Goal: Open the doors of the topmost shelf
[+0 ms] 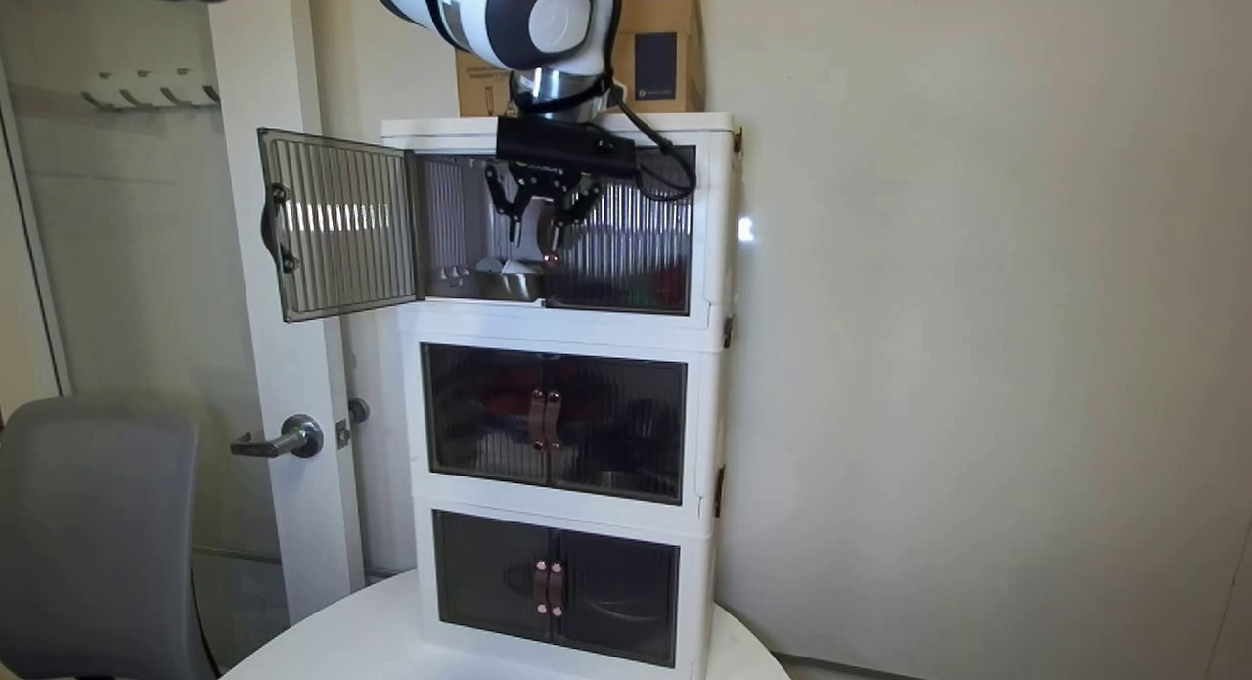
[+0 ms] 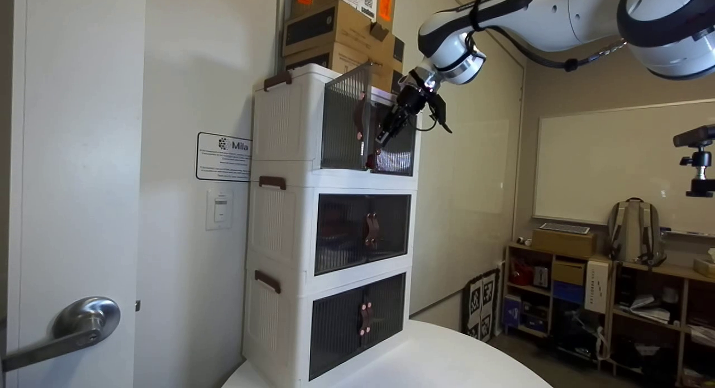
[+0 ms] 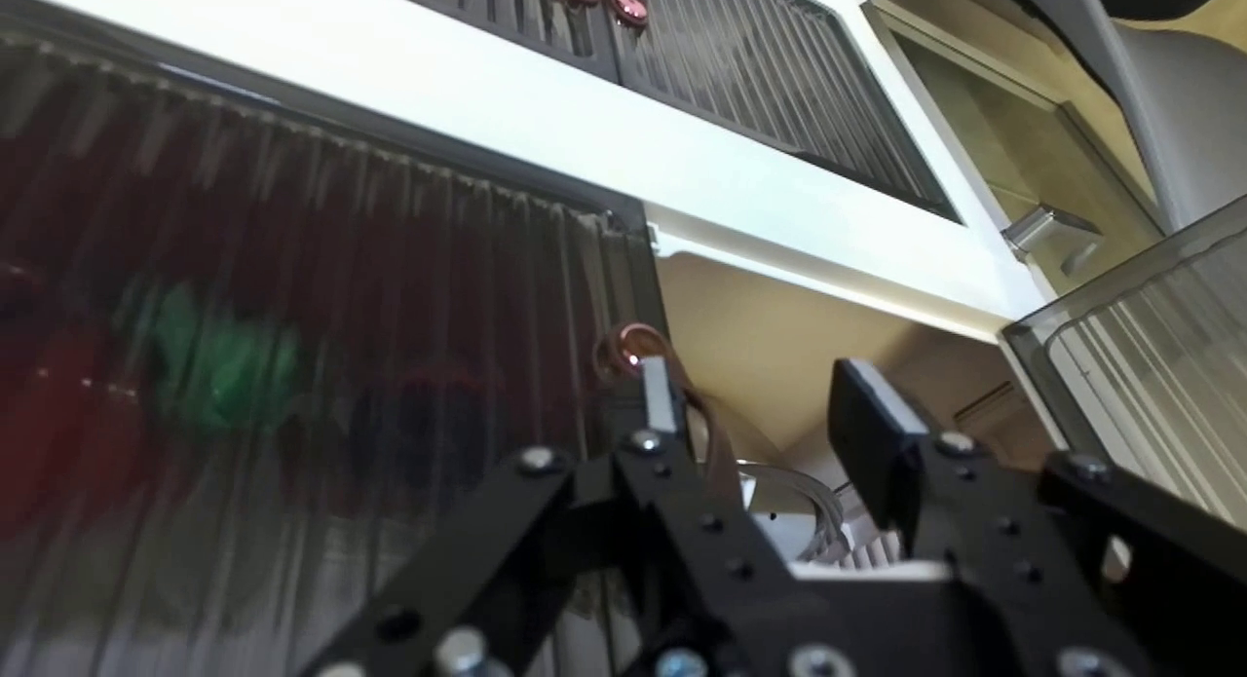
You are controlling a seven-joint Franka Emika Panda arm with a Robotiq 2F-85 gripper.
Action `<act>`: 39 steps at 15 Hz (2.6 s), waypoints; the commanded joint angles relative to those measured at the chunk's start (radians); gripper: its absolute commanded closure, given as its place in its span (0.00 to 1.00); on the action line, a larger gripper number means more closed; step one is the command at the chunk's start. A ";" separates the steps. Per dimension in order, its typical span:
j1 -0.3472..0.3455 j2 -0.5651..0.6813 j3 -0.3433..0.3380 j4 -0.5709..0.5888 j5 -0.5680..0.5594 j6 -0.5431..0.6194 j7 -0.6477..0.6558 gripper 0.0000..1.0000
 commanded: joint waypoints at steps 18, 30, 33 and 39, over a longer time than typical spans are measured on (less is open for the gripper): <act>0.049 -0.338 -0.080 -0.532 -0.117 0.430 0.205 0.92; 0.084 -0.654 -0.136 -0.943 -0.404 0.609 0.706 0.40; 0.074 -0.653 -0.132 -0.980 -0.614 0.734 0.936 0.19; -0.035 -0.617 -0.019 -0.895 -1.108 0.790 1.411 0.00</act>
